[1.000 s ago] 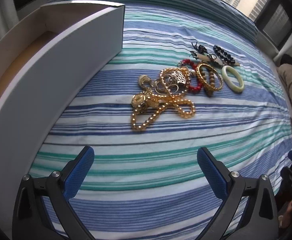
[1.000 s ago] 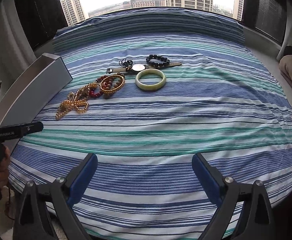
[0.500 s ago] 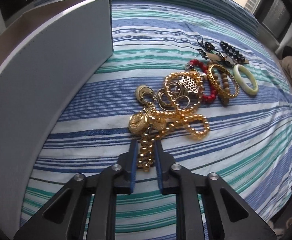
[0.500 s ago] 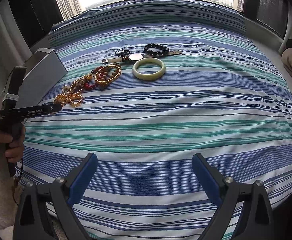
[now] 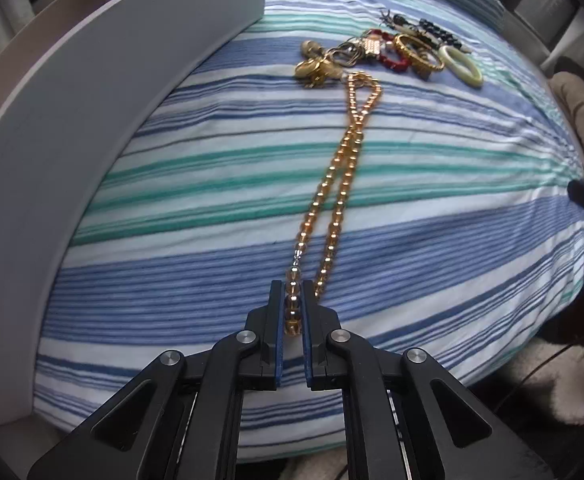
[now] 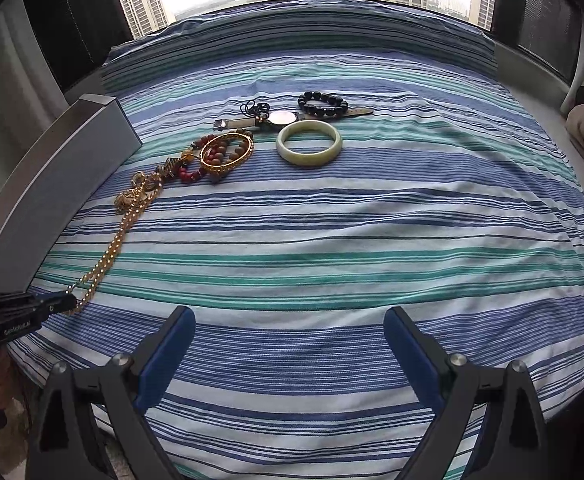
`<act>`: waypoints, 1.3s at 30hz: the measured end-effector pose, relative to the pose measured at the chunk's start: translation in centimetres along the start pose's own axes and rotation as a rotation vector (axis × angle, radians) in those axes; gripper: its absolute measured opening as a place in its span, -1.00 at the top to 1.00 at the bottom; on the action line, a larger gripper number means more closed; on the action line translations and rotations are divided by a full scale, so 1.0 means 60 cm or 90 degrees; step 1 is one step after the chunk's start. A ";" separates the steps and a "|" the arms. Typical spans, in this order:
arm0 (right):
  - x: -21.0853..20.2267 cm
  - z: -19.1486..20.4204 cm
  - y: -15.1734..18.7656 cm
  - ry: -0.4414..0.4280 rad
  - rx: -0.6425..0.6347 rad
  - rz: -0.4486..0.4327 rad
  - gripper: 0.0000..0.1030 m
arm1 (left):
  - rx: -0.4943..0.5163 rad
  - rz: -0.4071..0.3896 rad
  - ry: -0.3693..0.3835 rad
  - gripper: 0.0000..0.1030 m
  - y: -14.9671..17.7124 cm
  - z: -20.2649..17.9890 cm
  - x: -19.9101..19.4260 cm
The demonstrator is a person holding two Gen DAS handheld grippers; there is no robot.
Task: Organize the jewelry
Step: 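Pull the gold bead necklace out of the pile with the left tool, then regrasp the necklace with the left tool while the right tool grasps gold earrings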
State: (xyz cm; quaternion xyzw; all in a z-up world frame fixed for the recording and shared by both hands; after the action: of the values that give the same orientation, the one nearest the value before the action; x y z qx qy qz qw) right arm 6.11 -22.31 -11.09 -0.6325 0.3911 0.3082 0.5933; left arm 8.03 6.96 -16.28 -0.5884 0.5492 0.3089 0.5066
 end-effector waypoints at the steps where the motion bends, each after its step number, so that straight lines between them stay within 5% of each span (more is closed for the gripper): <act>1: -0.002 0.006 0.001 -0.003 -0.003 -0.002 -0.89 | 0.000 -0.001 -0.018 0.88 0.007 0.006 -0.002; 4: -0.009 0.023 0.005 -0.012 -0.014 -0.009 -0.89 | -0.014 -0.017 -0.033 0.85 0.011 0.020 -0.002; 6: -0.015 0.033 0.008 -0.016 -0.022 -0.010 -0.89 | -0.013 -0.035 -0.044 0.49 0.007 0.021 -0.003; 8: -0.021 0.038 0.010 -0.014 -0.030 -0.013 -0.89 | -0.007 -0.057 -0.077 -0.39 0.000 0.020 -0.001; 17: -0.033 0.029 0.007 -0.003 -0.020 -0.025 -0.89 | 0.027 -0.088 -0.128 -0.93 0.008 0.009 0.018; 24: -0.035 0.036 -0.002 -0.011 -0.030 -0.034 -0.89 | 0.024 -0.062 -0.118 -0.97 0.007 0.009 0.018; 26: -0.036 0.036 -0.006 -0.011 -0.029 -0.036 -0.89 | 0.033 -0.091 -0.137 -0.97 0.002 0.000 -0.004; 31: -0.030 0.036 -0.009 -0.009 -0.028 -0.033 -0.89 | 0.039 -0.133 -0.037 -0.98 -0.044 -0.034 -0.045; 36: -0.022 0.042 -0.012 -0.022 -0.027 -0.027 -0.89 | 0.069 -0.071 -0.013 -0.96 -0.114 -0.074 0.026; 39: -0.026 0.043 -0.024 -0.045 -0.028 -0.031 -0.89 | 0.076 -0.023 -0.032 -0.52 -0.131 -0.082 0.065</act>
State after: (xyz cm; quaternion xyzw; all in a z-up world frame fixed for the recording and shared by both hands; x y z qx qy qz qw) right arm 6.77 -19.54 -9.26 -0.6434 0.3475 0.3243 0.6001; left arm 15.46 0.16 -16.40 -0.5589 0.5431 0.2812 0.5601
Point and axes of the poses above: each gripper's, at about its wrist camera, not at the fingertips, and x roughly the way its jaws point, z to its left, y to its underside, the point moved 3 cm from there along x, roughly the way its jaws point, and after that the axes turned 13 degrees about y, right-handed, at the moved point
